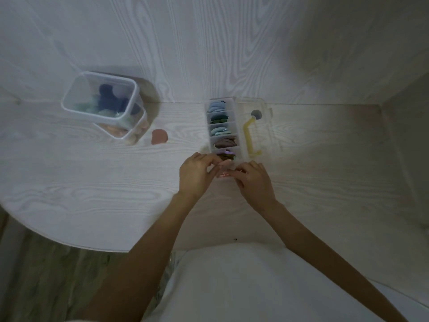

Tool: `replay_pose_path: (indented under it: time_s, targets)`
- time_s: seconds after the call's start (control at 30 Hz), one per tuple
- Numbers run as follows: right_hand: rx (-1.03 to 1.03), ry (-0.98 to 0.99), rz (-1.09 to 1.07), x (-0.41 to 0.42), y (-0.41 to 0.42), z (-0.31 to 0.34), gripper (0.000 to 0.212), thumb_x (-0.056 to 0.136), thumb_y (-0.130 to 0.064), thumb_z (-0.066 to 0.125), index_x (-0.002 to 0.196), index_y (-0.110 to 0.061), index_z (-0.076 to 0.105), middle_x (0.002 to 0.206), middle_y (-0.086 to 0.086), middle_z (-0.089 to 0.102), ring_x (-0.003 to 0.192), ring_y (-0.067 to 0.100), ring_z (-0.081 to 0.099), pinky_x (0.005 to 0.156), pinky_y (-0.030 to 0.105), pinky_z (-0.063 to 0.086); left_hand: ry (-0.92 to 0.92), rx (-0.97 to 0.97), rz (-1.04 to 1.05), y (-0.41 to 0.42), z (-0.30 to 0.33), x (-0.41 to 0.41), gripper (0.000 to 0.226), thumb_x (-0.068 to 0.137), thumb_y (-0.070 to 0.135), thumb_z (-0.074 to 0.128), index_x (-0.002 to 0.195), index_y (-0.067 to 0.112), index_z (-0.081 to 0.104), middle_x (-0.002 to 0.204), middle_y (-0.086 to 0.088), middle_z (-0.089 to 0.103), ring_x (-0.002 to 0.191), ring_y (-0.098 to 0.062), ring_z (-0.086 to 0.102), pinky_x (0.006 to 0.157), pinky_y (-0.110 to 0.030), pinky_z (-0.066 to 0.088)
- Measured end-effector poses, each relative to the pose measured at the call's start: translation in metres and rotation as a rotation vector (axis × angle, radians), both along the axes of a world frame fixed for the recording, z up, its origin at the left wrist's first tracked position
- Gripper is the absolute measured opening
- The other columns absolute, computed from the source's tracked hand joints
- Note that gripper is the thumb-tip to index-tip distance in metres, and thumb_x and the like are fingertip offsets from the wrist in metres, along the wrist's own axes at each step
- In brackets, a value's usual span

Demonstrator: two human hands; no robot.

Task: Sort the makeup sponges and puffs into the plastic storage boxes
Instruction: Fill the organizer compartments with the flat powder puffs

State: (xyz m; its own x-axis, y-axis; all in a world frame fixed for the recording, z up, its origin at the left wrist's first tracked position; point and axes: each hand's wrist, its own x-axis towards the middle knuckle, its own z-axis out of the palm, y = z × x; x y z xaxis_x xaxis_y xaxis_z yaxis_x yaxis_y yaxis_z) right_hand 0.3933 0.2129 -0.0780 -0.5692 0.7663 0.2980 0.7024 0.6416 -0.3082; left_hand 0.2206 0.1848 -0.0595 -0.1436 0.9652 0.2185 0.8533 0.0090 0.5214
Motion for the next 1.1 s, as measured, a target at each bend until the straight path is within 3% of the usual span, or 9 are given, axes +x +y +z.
replay_pose_path:
  time_s: [0.17, 0.3, 0.4, 0.57, 0.67, 0.77, 0.9, 1.1]
  targets:
    - [-0.031, 0.005, 0.001, 0.0, 0.001, 0.002, 0.028, 0.082, -0.012, 0.048, 0.093, -0.021, 0.072, 0.075, 0.004, 0.062, 0.065, 0.027, 0.054, 0.065, 0.029, 0.026, 0.159, 0.102, -0.143, 0.004, -0.019, 0.003, 0.011, 0.074, 0.031, 0.067, 0.08, 0.025, 0.075, 0.069, 0.006, 0.069, 0.071, -0.018, 0.055, 0.061, -0.027, 0.04]
    - [-0.067, 0.033, 0.001, 0.0, 0.0, 0.006, 0.028, 0.073, 0.001, 0.067, 0.092, -0.018, 0.072, 0.089, 0.01, 0.061, 0.062, 0.024, 0.053, 0.062, 0.032, 0.039, 0.259, 0.202, -0.178, 0.005, -0.023, 0.005, 0.023, 0.083, 0.033, 0.054, 0.089, 0.029, 0.075, 0.079, 0.004, 0.066, 0.079, -0.017, 0.042, 0.064, -0.029, 0.031]
    - [-0.062, 0.019, 0.014, -0.001, 0.0, 0.008, 0.025, 0.075, -0.001, 0.063, 0.093, -0.017, 0.071, 0.097, 0.011, 0.062, 0.063, 0.024, 0.054, 0.06, 0.034, 0.043, 0.25, 0.154, -0.18, 0.006, -0.021, 0.007, 0.025, 0.084, 0.035, 0.05, 0.094, 0.032, 0.074, 0.083, 0.0, 0.06, 0.08, -0.017, 0.039, 0.065, -0.029, 0.028]
    - [-0.079, -0.006, 0.022, 0.001, 0.0, 0.005, 0.024, 0.081, -0.01, 0.053, 0.092, -0.023, 0.071, 0.096, 0.0, 0.066, 0.067, 0.021, 0.052, 0.063, 0.03, 0.035, 0.22, 0.045, -0.226, 0.005, -0.021, 0.009, 0.029, 0.085, 0.031, 0.046, 0.101, 0.034, 0.071, 0.09, 0.001, 0.06, 0.084, -0.016, 0.039, 0.068, -0.026, 0.022]
    - [-0.092, -0.025, 0.02, 0.0, 0.0, 0.006, 0.028, 0.082, -0.013, 0.047, 0.095, -0.021, 0.071, 0.095, 0.0, 0.066, 0.07, 0.022, 0.052, 0.065, 0.028, 0.031, 0.128, 0.061, -0.214, 0.0, -0.018, 0.001, 0.03, 0.085, 0.025, 0.047, 0.103, 0.029, 0.071, 0.096, 0.001, 0.062, 0.087, -0.016, 0.044, 0.069, -0.028, 0.03]
    - [-0.12, -0.083, 0.014, -0.001, 0.003, 0.007, 0.027, 0.079, -0.005, 0.057, 0.102, -0.016, 0.067, 0.095, 0.003, 0.066, 0.076, 0.025, 0.054, 0.068, 0.028, 0.028, -0.016, 0.118, -0.057, -0.006, -0.015, -0.021, 0.027, 0.084, 0.013, 0.05, 0.1, 0.019, 0.071, 0.098, -0.003, 0.063, 0.089, -0.021, 0.051, 0.073, -0.032, 0.04]
    - [-0.157, -0.112, -0.005, -0.005, 0.006, 0.01, 0.036, 0.072, 0.001, 0.063, 0.104, -0.013, 0.059, 0.088, 0.006, 0.064, 0.076, 0.027, 0.053, 0.068, 0.03, 0.026, -0.165, -0.059, 0.304, -0.013, -0.019, -0.07, 0.028, 0.088, 0.011, 0.056, 0.114, 0.015, 0.064, 0.111, -0.011, 0.061, 0.103, -0.028, 0.051, 0.087, -0.022, 0.034]
    - [-0.027, -0.183, 0.029, -0.009, 0.014, 0.007, 0.025, 0.065, -0.013, 0.075, 0.088, -0.014, 0.066, 0.087, 0.005, 0.064, 0.075, 0.027, 0.054, 0.069, 0.032, 0.03, -0.007, -0.394, 0.413, 0.031, -0.047, -0.118, 0.051, 0.091, 0.026, 0.055, 0.134, 0.003, 0.04, 0.13, -0.024, 0.047, 0.115, -0.04, 0.041, 0.094, -0.042, 0.035]
